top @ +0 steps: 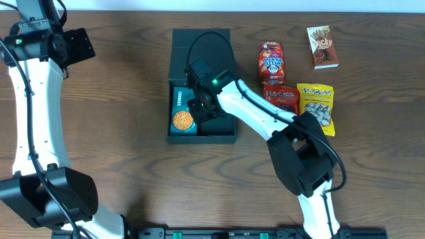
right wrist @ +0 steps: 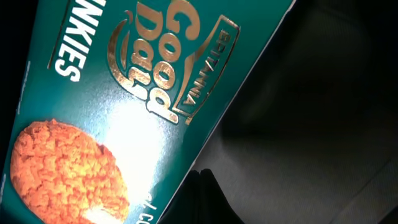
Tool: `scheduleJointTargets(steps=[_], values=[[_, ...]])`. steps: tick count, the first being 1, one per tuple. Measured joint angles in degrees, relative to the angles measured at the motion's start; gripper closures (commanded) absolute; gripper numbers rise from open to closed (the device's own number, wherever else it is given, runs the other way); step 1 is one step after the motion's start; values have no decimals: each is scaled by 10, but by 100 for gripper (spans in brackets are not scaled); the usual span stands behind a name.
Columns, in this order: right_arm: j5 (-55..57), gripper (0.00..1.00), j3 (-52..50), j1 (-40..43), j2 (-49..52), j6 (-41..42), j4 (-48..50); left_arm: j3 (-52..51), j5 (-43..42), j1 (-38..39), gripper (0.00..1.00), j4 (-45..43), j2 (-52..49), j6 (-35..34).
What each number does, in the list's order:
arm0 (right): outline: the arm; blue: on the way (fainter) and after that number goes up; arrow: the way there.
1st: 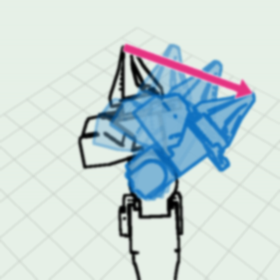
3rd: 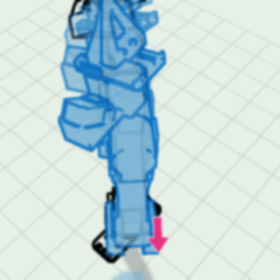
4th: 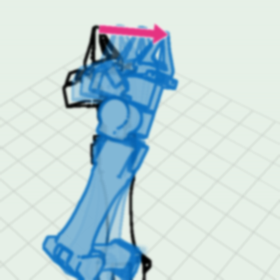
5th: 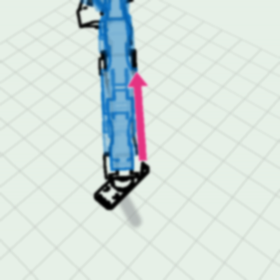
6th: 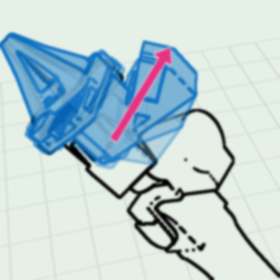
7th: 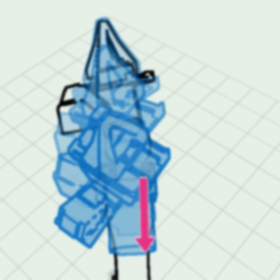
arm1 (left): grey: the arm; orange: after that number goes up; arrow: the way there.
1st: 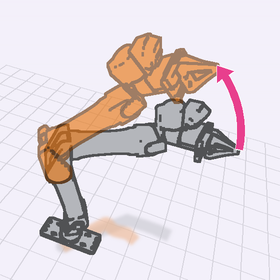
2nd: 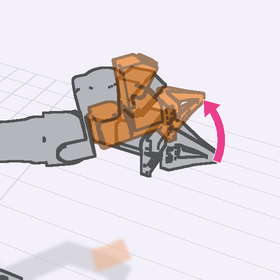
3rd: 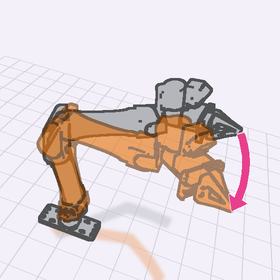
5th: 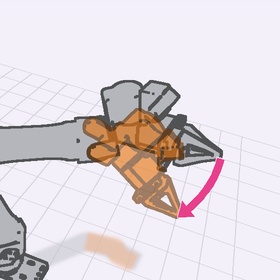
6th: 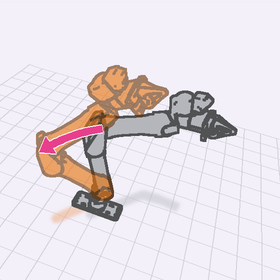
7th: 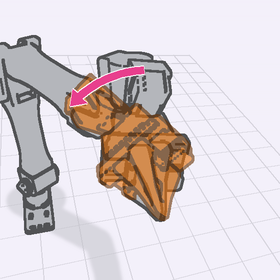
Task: Pack container
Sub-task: 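Lower the cookie box flat into the box and open the right gripper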
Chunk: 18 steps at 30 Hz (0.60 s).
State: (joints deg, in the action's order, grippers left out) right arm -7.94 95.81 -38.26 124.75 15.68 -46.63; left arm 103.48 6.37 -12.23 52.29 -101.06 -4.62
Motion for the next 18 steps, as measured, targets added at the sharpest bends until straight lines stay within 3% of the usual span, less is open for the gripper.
scheduleJointTargets(steps=[10, 18], values=[[-2, 99, 0, 0, 0, -42, 11, 0, 0, 0, 5, 0, 0, 0], [28, 99, 32, 0, -13, -57, -52, 0, -1, 0, 5, 0, 0, 0]])
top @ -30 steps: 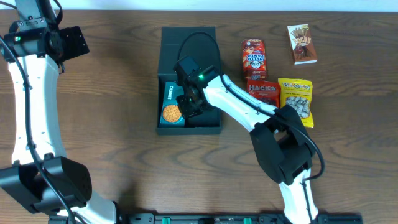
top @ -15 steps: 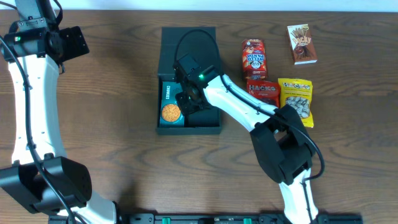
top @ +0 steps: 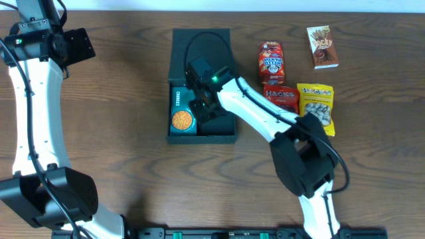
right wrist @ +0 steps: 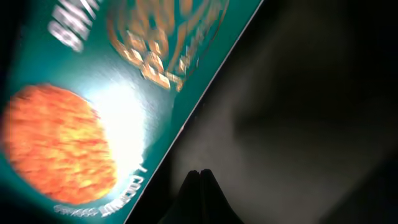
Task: Pack container
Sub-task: 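Lower the cookie box flat into the box and open the right gripper, then move the right gripper to the Pocky Double Choco box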
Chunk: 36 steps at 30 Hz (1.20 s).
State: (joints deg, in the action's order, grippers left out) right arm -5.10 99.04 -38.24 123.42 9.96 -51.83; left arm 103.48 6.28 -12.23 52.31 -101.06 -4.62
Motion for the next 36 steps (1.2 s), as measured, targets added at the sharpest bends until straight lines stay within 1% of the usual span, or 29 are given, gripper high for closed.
scheduleJointTargets(steps=[3, 6, 7, 10, 15, 18, 20, 21, 22, 23, 24, 25, 26, 28, 30, 36], values=[[38, 98, 21, 3, -40, -14, 9, 0, -3, 0, 5, 0, 0, 0], [106, 98, 35, 17, -103, -28, 35, 0, -6, 0, 5, 0, 0, 0], [134, 96, 41, 28, -126, -31, 44, 0, -8, 0, 5, 1, 0, 0], [189, 96, 56, 73, -169, -37, 62, 0, -14, 0, 5, 2, 0, 0], [228, 95, 60, 185, -158, -47, 64, 0, -16, 0, 5, 6, 0, 0], [235, 85, 57, 252, -136, -64, 82, 0, -16, 0, 5, 7, 0, 0], [236, 83, 53, 296, -127, -76, 103, 0, -16, 0, 5, 7, 0, 0], [229, 80, 51, 321, -124, -79, 118, 0, -16, 0, 5, 7, 0, 0], [223, 71, 51, 342, -124, -82, 130, 0, -16, 0, 5, 7, 0, 0], [214, 51, 51, 359, -124, -81, 141, 0, -16, 0, 5, 7, 0, 0], [202, 28, 51, 380, -124, -82, 153, 0, -16, 0, 5, 7, 0, 0], [185, 10, 51, 403, -124, -88, 164, 0, -16, 0, 5, 7, 0, 0], [166, 1, 51, 426, -123, -89, 173, 0, -16, 0, 5, 7, 0, 0], [136, 1, 51, 455, -122, -94, 178, 0, -16, 0, 5, 8, 0, 0], [89, 1, 51, 483, -114, -117, 178, 0, -16, 0, 5, 8, 0, 0], [28, 1, 51, 484, -63, -197, 178, 0, -16, 0, 5, 8, 0, -1]])
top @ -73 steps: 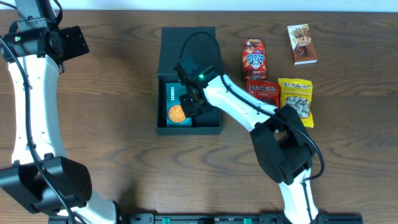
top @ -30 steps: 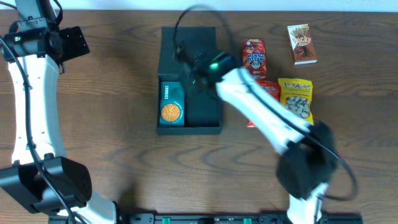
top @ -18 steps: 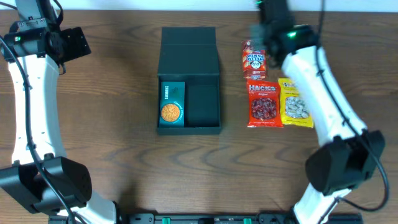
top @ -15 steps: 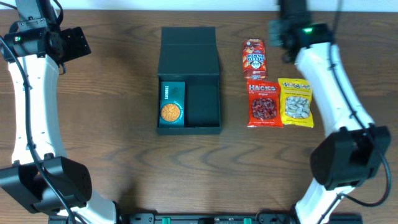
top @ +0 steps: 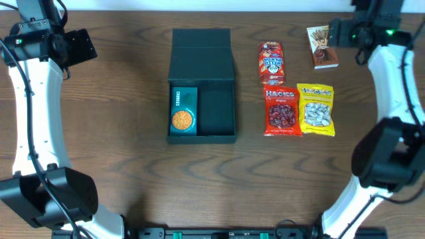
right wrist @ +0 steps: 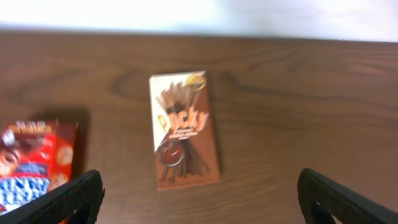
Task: Pack container
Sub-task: 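Move the right gripper to the Pocky Double Choco box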
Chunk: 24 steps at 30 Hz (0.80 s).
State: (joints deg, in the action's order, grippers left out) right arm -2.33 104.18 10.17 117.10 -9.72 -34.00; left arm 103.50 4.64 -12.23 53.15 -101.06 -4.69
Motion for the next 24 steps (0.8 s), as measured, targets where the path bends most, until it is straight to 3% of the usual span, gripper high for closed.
scheduleJointTargets(steps=[7, 24], values=[[-19, 1, 0, -19, 69, -64, 10, 0, 0, 0, 5, 0, 0, -9], [6, 1, 0, -18, 135, -75, 47, 0, -13, 0, 5, 0, 0, -15]])
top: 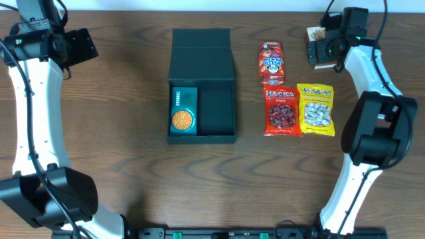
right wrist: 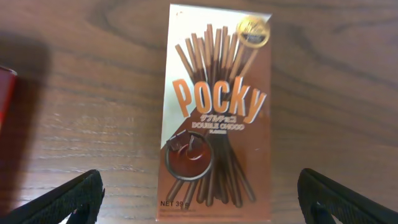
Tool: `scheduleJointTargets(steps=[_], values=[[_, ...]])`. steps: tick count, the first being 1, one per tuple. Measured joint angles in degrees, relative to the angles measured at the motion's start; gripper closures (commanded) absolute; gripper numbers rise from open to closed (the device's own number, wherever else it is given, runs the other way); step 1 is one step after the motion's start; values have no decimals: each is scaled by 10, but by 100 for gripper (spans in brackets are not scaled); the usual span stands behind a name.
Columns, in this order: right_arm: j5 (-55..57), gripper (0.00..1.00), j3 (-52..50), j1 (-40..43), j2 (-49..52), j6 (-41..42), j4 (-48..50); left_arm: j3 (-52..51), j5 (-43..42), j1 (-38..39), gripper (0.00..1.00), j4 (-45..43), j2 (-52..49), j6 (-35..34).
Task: Pack container
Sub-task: 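Move the right gripper to the Pocky Double Choco box, then grasp the Pocky box with the right gripper and lift it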
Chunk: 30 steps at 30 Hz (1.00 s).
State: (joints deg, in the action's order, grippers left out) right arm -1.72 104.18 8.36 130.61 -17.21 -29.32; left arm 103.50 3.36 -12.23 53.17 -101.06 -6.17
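Observation:
The dark container (top: 217, 113) lies open at mid-table, with a teal cookie box (top: 184, 111) in its left half. At the back right, a brown and white Pocky box (right wrist: 214, 112) lies flat on the wood. My right gripper (right wrist: 199, 190) hangs low over it and is open, one finger on each side of the box's near end. From overhead, the right gripper (top: 327, 44) covers most of the Pocky box (top: 325, 61). My left gripper (top: 81, 44) is raised at the far left corner, away from everything; its jaws do not show.
A red Hello Panda box (top: 270, 61) lies right of the container. Below it are a red Hacks bag (top: 281, 109) and a yellow snack bag (top: 315, 110) side by side. The container's lid (top: 201, 45) lies open toward the back.
My right gripper has dropped closer to the Pocky box, which now fills the wrist view between the open fingers. The left arm and the snacks have not moved.
My right gripper was shut inside the container, next to the cookie box lying there, and stayed so a moment later. Then it was out at the back right, open, high over the Pocky box. Now it is low over that box.

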Motion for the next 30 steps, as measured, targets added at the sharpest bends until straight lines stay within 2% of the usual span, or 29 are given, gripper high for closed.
scheduleJointTargets(steps=[30], values=[[2, 1, 0, 30, 31, 34, 23, 0, 0, 0, 5, 9, 0, 0]])
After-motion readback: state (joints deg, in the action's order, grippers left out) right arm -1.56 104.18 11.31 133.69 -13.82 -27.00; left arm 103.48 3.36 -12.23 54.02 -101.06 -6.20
